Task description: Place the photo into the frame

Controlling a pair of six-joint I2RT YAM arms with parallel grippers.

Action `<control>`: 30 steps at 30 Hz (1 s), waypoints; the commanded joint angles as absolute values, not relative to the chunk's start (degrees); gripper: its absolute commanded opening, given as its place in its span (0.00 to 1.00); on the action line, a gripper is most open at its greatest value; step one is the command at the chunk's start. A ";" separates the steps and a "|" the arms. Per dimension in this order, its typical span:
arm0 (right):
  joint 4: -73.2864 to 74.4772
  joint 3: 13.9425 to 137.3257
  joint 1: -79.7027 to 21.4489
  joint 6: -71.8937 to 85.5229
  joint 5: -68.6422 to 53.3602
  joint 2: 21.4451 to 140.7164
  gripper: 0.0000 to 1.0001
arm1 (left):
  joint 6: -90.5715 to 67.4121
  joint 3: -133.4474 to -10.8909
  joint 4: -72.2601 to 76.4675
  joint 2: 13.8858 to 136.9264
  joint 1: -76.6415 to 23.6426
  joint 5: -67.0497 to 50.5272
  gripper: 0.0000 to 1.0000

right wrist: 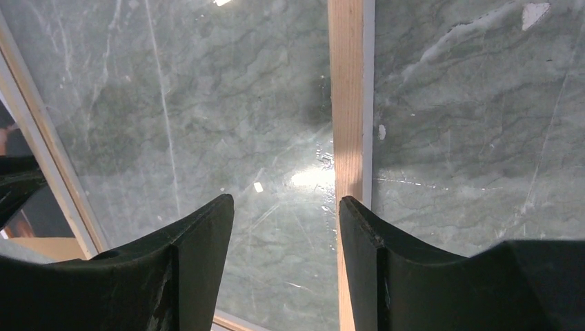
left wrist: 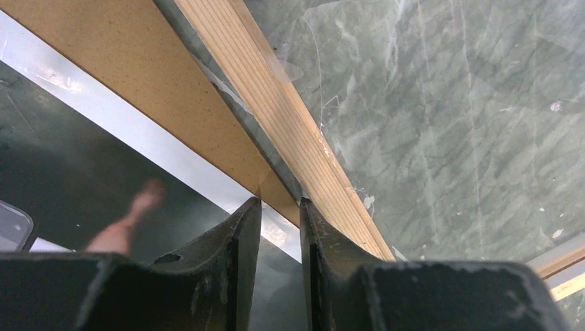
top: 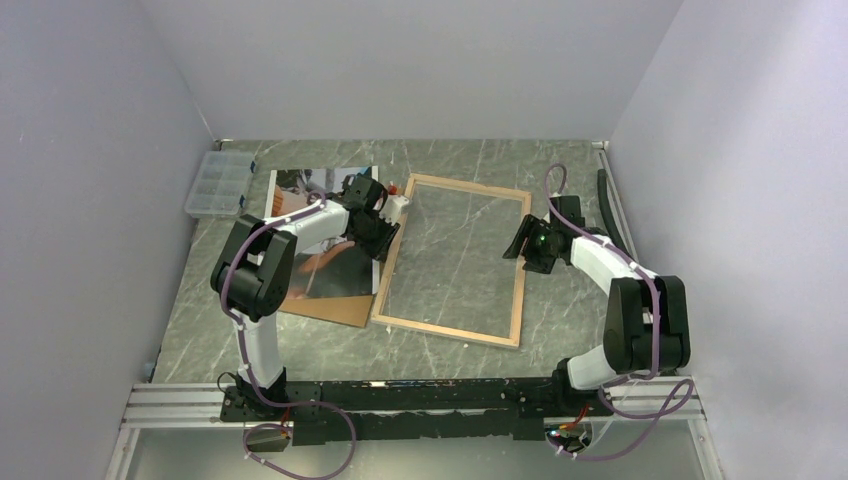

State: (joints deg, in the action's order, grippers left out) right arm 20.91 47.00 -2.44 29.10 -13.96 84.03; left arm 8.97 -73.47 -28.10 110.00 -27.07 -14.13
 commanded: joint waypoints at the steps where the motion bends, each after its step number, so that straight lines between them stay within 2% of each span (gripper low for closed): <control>1: 19.41 48.83 -3.21 28.88 -12.71 84.54 0.60 | 9.14 -72.96 -33.29 108.83 -26.84 -16.47 0.33; 13: 19.43 48.00 -6.53 29.70 -8.74 85.97 0.56 | 9.45 -72.47 -32.36 109.77 -26.61 -16.30 0.31; 27: 19.96 48.80 -8.41 29.69 -4.32 87.27 0.56 | 9.42 -73.51 -33.74 109.45 -26.63 -16.74 0.31; 30: 21.33 49.88 -9.88 29.81 -1.64 86.28 0.57 | 9.16 -75.94 -36.19 108.23 -26.01 -17.58 0.35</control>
State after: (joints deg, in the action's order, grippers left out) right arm 20.53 47.07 -8.49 30.02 -7.03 86.91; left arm 9.32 -73.78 -30.20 109.84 -26.61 -15.29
